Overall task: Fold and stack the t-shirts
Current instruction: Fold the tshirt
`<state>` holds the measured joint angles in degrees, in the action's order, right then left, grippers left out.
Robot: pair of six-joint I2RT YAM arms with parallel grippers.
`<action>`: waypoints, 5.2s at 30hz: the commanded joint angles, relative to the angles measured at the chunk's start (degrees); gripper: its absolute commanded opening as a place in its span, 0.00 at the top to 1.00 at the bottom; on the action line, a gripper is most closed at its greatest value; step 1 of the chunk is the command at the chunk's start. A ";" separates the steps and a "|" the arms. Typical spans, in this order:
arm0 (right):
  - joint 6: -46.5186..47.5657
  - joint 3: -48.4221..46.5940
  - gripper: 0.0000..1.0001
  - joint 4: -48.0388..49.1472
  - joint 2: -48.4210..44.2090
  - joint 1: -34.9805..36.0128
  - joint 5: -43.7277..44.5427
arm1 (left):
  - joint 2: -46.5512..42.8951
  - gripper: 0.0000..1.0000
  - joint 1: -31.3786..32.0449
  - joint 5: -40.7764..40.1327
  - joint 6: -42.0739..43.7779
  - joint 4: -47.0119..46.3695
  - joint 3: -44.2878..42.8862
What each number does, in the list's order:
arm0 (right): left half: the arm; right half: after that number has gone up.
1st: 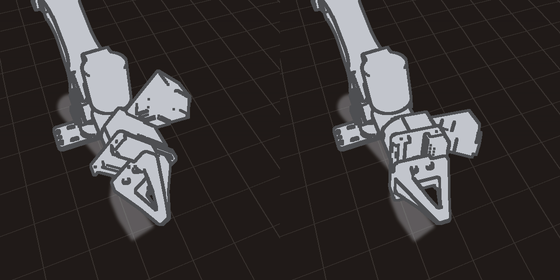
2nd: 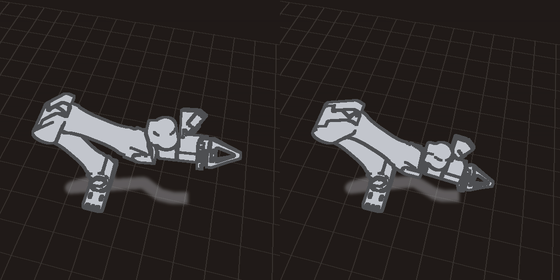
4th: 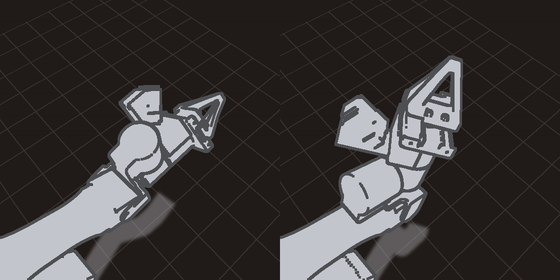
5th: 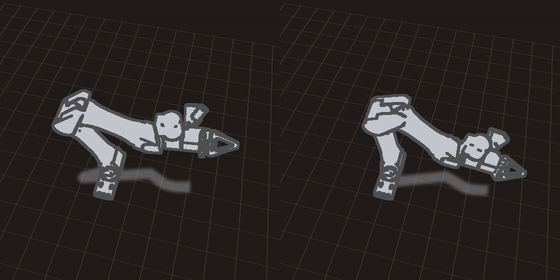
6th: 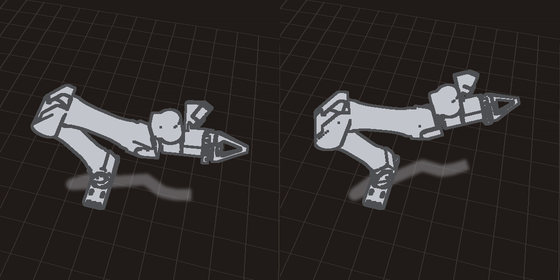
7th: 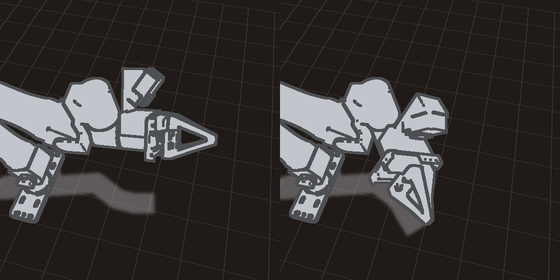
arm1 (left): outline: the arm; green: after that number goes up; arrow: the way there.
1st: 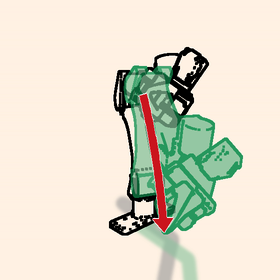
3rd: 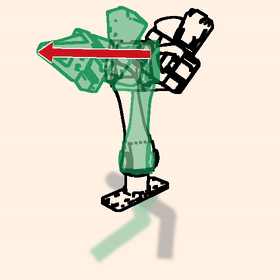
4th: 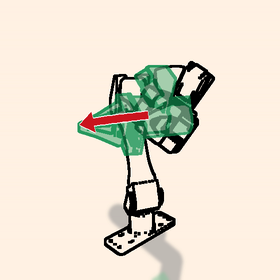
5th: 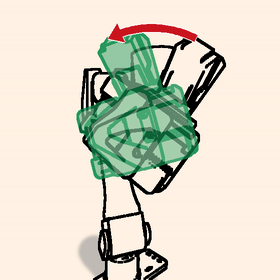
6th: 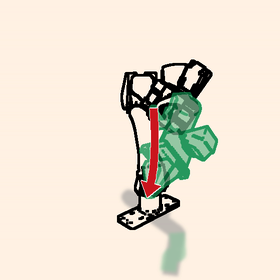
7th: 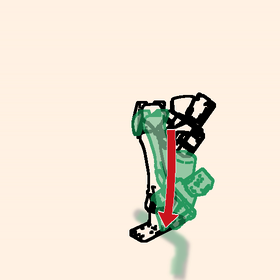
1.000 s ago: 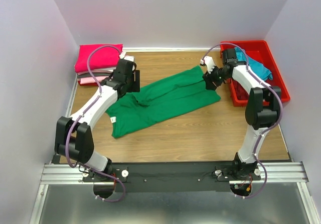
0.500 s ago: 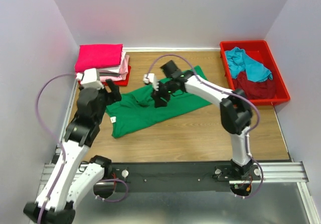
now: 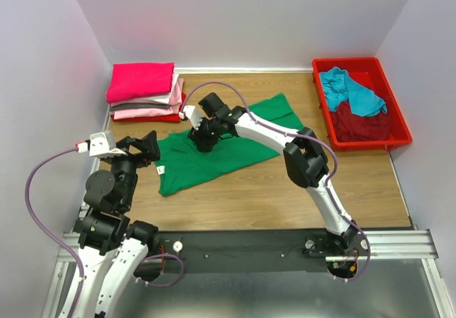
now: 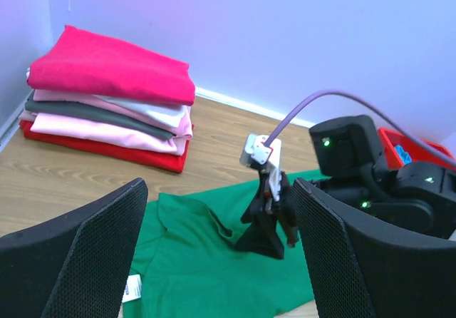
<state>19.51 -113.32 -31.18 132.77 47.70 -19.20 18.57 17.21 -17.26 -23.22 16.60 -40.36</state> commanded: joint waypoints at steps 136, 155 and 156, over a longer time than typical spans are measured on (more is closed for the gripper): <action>-11.85 -11.93 1.00 -8.55 13.48 -19.12 -15.53 | 1.30 0.07 -0.43 24.90 -14.22 -0.25 5.73; -22.59 -22.85 0.25 4.64 13.93 -29.60 8.92 | 27.02 0.22 -0.34 26.49 -19.39 -14.55 6.88; -21.37 -21.17 0.23 4.46 11.66 -30.47 7.26 | 30.27 0.23 -0.34 25.88 -20.19 -15.62 6.35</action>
<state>-4.80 -135.85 -28.82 148.77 17.37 -13.43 38.81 16.99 8.62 -40.01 6.87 -33.19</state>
